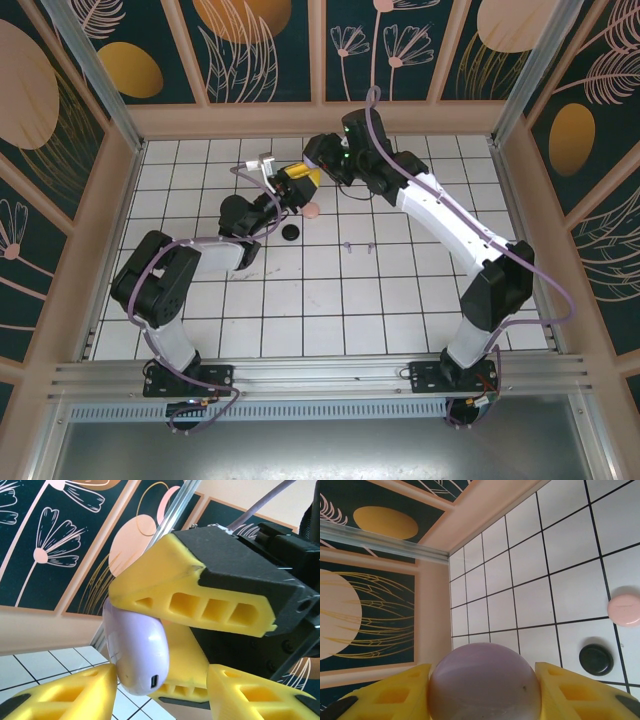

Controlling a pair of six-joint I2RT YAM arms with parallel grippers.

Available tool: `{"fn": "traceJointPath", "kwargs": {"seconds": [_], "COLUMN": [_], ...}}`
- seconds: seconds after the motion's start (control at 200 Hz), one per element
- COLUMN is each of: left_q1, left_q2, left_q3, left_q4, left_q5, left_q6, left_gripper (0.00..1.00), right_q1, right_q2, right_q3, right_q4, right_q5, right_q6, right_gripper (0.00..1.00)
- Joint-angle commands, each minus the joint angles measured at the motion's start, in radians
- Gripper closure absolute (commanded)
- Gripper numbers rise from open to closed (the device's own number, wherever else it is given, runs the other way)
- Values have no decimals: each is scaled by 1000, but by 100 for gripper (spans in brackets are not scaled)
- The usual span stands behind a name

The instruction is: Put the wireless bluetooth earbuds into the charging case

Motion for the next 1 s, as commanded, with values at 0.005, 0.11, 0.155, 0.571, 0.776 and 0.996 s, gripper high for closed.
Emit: {"fn": "traceJointPath", "kwargs": {"seconds": [0.005,0.11,0.155,0.571,0.776,0.996], "left_q1": [3,4,4,3,4,4], "left_q2": [13,16,17,20,14,22], "left_q3": [37,48,50,54,47,54], "left_q4": [61,61,61,93,108,113], "left_q5": [19,17,16,-13,-47,-54], "left_q6": [-14,-11,-11,-19,-14,-16], "left_gripper": [51,54,55,54,57,63], "right_q1": [10,13,13,18,20,24], "right_q2": [-55,-60,-61,-68,-73,-79], "right_q3": [32,30,30,7,-3,-24], "right_q4": [36,38,38,48,48,62], "right_q5": [-21,-18,-18,-26,-27,-36], "right_q6": [17,17,17,23,25,31], "right_gripper": [65,65,65,65,65,65]}}
